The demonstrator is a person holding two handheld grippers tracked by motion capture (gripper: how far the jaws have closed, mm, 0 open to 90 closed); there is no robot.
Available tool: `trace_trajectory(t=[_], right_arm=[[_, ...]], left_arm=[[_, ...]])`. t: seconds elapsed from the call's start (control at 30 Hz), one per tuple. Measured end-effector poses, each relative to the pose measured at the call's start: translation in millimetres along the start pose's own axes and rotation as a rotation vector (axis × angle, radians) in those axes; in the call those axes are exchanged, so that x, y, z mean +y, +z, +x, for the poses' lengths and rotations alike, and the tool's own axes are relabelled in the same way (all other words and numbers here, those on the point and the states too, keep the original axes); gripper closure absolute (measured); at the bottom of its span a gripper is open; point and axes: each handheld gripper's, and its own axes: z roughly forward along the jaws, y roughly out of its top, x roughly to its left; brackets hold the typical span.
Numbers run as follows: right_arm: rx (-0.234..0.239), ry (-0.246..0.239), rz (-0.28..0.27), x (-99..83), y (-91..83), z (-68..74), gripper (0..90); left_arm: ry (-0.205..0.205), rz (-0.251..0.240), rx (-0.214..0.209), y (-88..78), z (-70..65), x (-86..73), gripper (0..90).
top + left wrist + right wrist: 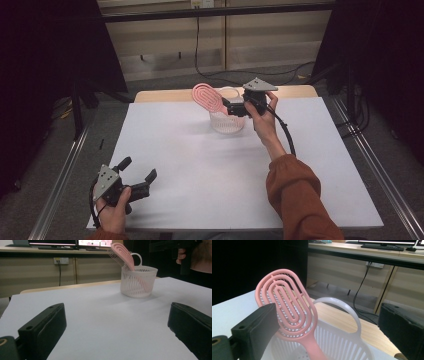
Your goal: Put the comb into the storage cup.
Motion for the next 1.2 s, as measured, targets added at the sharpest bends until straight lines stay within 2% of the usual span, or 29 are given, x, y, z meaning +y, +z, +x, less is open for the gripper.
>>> trace_trajectory(t=[0.17, 0.43, 0.5, 0.73, 1.2], right_arm=[[-0.012, 0.010, -0.007, -1.6, -5.9, 0.2, 2.4], [-0.036, -0.005, -0.016, 2.1, -15.1, -0.9, 2.4], [-0.027, 0.006, -0.016, 2.3, -17.8, -1.0, 1.4], [-0.048, 0.010, -0.014, -1.4, -27.3, -1.1, 1.3], [-0.089, -0.009, -0.017, -6.1, -47.0, -1.5, 1.3]], left_arm=[[-0.001, -0.010, -0.006, -0.7, -0.7, 0.9, 2.2], [0.001, -0.016, -0.003, -2.0, -0.2, 1.4, 2.2], [-0.002, -0.017, -0.002, -1.5, -0.9, 1.3, 2.2], [-0.002, -0.017, 0.001, -2.2, -1.3, 1.0, 2.2], [-0.004, -0.015, 0.005, -3.1, 0.2, 1.1, 2.2]])
